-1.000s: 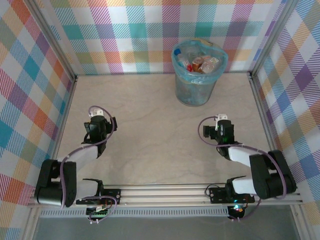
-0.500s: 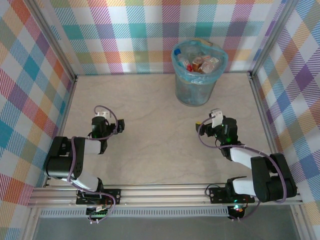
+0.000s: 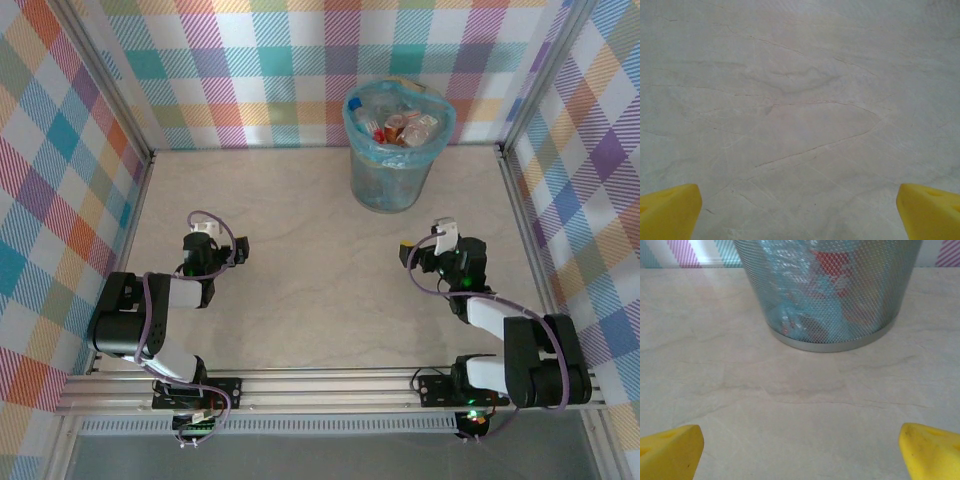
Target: Put the plastic bottles in the bin
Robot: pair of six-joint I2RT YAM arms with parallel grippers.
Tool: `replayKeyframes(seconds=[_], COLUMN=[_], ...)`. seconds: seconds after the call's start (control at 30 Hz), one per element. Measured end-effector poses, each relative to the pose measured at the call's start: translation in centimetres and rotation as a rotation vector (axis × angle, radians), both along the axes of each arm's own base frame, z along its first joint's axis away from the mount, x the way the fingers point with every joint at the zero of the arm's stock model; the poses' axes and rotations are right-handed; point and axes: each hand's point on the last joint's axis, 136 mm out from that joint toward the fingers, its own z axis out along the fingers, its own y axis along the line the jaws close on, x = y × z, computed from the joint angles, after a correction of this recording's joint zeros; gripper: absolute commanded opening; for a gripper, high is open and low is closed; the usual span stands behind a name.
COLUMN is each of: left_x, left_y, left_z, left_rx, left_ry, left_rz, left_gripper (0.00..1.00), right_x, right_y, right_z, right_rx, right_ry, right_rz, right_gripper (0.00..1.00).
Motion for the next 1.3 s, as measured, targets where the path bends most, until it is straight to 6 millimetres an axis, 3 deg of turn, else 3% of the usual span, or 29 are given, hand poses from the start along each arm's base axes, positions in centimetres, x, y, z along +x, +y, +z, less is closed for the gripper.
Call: replayKeyframes(seconds=[0.17, 0.23, 0.5, 0.63, 0.8, 1.3], left_x=[0.0, 0.0, 0.0, 0.0, 0.0, 0.0], left_y=[0.0, 0.0, 0.0, 0.0, 0.0, 0.0], left_z=[0.0, 0.0, 0.0, 0.0, 0.0, 0.0], left_rx=[0.0, 0.0, 0.0, 0.0, 0.0, 0.01], left_ry=[0.0, 0.0, 0.0, 0.0, 0.0, 0.0], left_rz=[0.0, 0.0, 0.0, 0.0, 0.0, 0.009], left_gripper=[1.0, 1.0, 1.0, 1.0, 1.0, 1.0], right_x=[0.1, 0.3, 1.4, 2.7, 4.7, 4.6], right_y=[-0.8, -1.4, -3.4, -3.8, -5.5, -5.6], right_z=[3.2, 3.4, -1.6, -5.3, -3.5, -3.7], right_rx=[-0.022, -0.038, -0.058, -0.071, -0.05, -0.049], right_ry=[-0.114, -0.148, -0.044, 0.076, 0.041, 0.056], right_rz=[-0.044, -0.071, -0.145, -0.165, -0.234, -0.239], right_gripper=[1.0, 1.0, 1.0, 1.0, 1.0, 1.0])
